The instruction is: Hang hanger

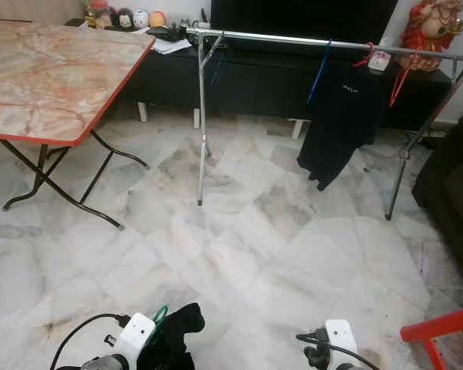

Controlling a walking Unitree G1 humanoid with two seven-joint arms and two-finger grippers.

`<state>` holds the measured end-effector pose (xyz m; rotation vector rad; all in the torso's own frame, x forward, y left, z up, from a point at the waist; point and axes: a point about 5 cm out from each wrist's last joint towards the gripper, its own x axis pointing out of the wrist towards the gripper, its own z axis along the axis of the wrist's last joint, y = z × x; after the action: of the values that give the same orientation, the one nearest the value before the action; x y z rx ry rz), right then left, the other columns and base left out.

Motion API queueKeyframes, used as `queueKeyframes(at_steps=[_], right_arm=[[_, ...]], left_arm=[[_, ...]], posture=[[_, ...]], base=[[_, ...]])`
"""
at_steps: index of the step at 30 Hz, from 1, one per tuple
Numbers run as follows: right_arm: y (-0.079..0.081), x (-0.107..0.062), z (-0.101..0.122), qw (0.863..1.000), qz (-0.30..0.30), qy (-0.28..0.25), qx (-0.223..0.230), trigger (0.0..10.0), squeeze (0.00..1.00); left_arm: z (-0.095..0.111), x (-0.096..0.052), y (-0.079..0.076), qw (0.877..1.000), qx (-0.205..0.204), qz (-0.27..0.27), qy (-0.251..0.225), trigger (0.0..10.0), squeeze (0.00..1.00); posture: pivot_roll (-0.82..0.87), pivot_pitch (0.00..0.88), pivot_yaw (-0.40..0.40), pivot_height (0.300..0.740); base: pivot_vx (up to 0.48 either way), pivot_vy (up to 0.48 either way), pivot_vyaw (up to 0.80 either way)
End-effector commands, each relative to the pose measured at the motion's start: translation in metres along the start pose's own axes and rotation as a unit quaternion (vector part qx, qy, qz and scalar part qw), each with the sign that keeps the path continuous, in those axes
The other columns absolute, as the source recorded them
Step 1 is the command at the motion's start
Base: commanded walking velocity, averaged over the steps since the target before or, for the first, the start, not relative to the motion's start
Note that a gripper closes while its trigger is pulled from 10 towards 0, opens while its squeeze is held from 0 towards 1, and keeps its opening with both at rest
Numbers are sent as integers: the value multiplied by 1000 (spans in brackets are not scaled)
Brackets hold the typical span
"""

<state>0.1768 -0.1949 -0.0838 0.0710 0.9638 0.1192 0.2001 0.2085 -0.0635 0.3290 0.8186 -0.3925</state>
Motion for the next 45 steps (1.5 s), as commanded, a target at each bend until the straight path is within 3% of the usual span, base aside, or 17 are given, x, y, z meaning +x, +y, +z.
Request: queueKeyframes(at_steps=[1,13,15,21,23,24,25,26,29,30,31,33,34,36,38,39,45], right_arm=[[-3,-1,1,1000,-6,-1,4,10000,1000],[-2,0,0,1000,-3,2,-4,10000,957],[-2,0,1,1000,-1,4,-12,10000,0],[1,0,3,999,13,3,-36,10000,0],[6,1,7,992,44,4,-115,10000,0],[6,1,7,992,44,4,-115,10000,0],[13,1,16,967,101,-9,-234,10000,0],[13,1,16,967,101,-9,-234,10000,0],[9,-4,34,928,150,-36,-340,10000,0],[9,-4,34,928,150,-36,-340,10000,0],[6,-6,40,913,162,-40,-371,10000,0],[6,-6,40,913,162,-40,-371,10000,0],[1,-10,51,892,177,-50,-412,10000,0],[0,-11,55,884,183,-55,-428,10000,0],[4,-15,59,850,223,-66,-472,10000,0],[4,-15,59,850,223,-66,-472,10000,0],[13,-19,64,805,267,-84,-523,10000,0]], left_arm=[[-2,0,-4,1000,12,-12,1,10000,0],[-1,1,-5,1000,15,-16,0,10000,0],[0,1,-5,1000,15,-17,-1,10000,0],[0,1,-6,1000,18,-20,-3,10000,0],[1,1,-6,999,23,-23,-3,10000,0],[1,1,-6,999,23,-23,-3,10000,0],[1,1,-6,999,33,-29,-3,10000,0],[1,1,-6,999,33,-29,-3,10000,0],[2,1,-5,999,41,-34,-2,10000,0],[2,1,-5,999,41,-34,-2,10000,0],[2,1,-5,998,44,-36,-1,10000,0],[2,1,-5,998,44,-36,-1,10000,0],[2,1,-6,998,53,-43,0,10000,0],[2,1,-7,997,56,-45,1,10000,0],[2,1,-9,997,60,-54,1,10000,0],[2,1,-9,997,60,-54,1,10000,0],[0,1,-12,996,66,-62,3,10000,0]], posture=[[14,53,-118,740],[14,54,-118,740],[15,54,-118,740],[16,54,-118,740],[17,54,-117,740],[17,54,-117,740],[17,55,-117,740],[17,55,-117,740],[8,53,-118,740],[8,53,-118,740],[5,51,-120,740],[5,51,-120,740],[8,50,-122,740],[7,50,-121,740],[6,50,-121,740],[6,50,-121,740],[6,51,-118,740]], base=[[0,0,0],[0,0,0],[0,0,0],[0,0,0],[0,0,0],[0,0,0],[0,0,0],[0,0,0],[0,0,0],[0,0,0],[0,0,0],[0,0,0],[0,0,0],[0,0,0],[0,0,0],[0,0,0],[0,0,0]])
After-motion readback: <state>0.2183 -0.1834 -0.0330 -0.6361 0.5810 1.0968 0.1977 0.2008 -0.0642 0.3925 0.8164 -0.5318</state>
